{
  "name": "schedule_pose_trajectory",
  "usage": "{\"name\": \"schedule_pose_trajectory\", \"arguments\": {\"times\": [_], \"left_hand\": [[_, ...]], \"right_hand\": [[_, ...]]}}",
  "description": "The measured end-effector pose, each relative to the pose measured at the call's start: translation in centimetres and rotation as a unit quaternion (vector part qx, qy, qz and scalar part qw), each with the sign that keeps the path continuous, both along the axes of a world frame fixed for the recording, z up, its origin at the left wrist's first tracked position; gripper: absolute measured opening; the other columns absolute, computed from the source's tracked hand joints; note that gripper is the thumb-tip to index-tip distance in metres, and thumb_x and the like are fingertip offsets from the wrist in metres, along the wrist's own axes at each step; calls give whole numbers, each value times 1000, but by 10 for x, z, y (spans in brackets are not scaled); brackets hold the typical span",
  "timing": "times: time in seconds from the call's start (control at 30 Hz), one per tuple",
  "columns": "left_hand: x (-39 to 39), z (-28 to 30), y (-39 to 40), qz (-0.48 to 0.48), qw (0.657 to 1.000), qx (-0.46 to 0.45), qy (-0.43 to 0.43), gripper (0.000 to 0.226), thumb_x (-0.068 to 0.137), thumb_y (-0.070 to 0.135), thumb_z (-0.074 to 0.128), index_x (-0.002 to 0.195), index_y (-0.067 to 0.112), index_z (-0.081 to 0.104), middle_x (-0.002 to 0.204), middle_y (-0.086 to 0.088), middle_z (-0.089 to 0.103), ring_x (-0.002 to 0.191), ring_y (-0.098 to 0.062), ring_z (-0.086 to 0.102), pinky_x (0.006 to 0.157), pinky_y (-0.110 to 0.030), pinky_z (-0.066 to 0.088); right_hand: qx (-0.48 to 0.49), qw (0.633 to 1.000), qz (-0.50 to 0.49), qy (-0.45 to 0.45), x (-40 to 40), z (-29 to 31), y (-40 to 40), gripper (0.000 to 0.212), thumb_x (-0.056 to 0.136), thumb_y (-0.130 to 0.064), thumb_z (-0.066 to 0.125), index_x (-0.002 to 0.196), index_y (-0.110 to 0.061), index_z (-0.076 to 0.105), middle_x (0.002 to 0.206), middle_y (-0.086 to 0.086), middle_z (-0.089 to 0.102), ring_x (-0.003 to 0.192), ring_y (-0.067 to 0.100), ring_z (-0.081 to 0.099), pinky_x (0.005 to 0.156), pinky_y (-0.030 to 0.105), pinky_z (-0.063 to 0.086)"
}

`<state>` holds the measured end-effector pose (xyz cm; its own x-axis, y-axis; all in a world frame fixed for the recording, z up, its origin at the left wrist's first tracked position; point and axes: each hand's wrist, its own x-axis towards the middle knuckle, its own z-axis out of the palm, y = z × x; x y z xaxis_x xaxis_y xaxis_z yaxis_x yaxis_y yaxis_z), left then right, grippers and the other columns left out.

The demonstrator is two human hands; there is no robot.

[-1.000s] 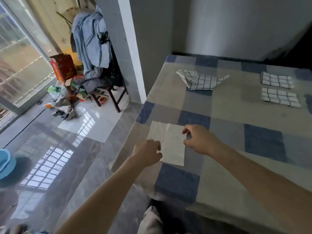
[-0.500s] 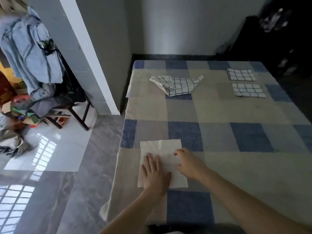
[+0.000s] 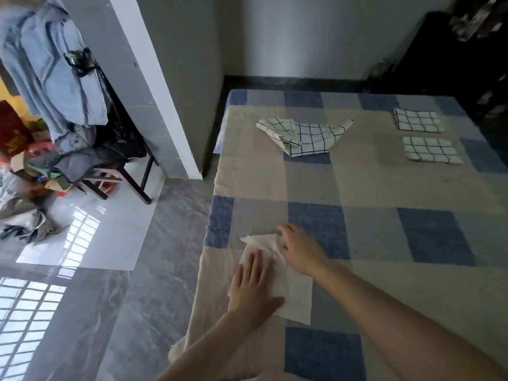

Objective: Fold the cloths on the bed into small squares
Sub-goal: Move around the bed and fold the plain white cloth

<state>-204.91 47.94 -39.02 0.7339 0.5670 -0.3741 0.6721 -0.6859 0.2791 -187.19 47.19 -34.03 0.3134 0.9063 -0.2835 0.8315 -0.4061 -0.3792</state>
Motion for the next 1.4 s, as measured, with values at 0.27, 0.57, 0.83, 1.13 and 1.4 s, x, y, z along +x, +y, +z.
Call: {"name": "schedule_pose_trajectory", "arguments": {"times": [0.27, 0.57, 0.83, 1.13, 1.4], "left_hand": [[-18, -1, 19, -71, 997, 0, 6, 85, 90, 67, 27, 149, 32, -24, 157, 4, -30, 143, -18, -30, 121, -46, -4], [-2, -11, 114, -340, 935, 89, -37, 61, 101, 57, 22, 155, 33, 6, 164, 2, 1, 150, -19, 0, 120, -49, 4], [91, 19, 133, -135, 967, 215, -20, 68, 97, 22, 47, 154, 20, 9, 162, -8, -8, 149, -29, -8, 117, -49, -11], [71, 9, 58, 201, 979, 10, -44, 47, 91, 56, 45, 119, 19, 42, 119, -1, 37, 113, -22, 38, 98, -36, 30], [80, 24, 50, 271, 941, -158, -129, 9, 91, 26, 53, 99, 24, 52, 95, 4, 59, 89, -15, 58, 79, -33, 50]], "right_hand": [[-82, 996, 0, 38, 16, -17, 37, 19, 82, -37, 64, 75, -22, 55, 90, 2, 61, 85, 24, 59, 74, 36, 48], [-48, 981, -131, 135, 69, -25, -7, 17, 92, -28, 60, 84, -14, 56, 81, 4, 62, 73, 20, 56, 62, 31, 40], [-3, 925, -349, 152, 102, -24, -47, 14, 90, -23, 61, 84, -12, 58, 82, 7, 60, 80, 25, 57, 67, 30, 38], [-21, 900, -394, 187, 111, -22, -62, 32, 87, -31, 64, 66, -9, 58, 73, 13, 62, 73, 25, 58, 64, 32, 37], [19, 877, -419, 233, 104, -18, -62, 20, 80, -21, 74, 73, -18, 56, 90, 10, 65, 86, 28, 62, 80, 39, 48]]}}
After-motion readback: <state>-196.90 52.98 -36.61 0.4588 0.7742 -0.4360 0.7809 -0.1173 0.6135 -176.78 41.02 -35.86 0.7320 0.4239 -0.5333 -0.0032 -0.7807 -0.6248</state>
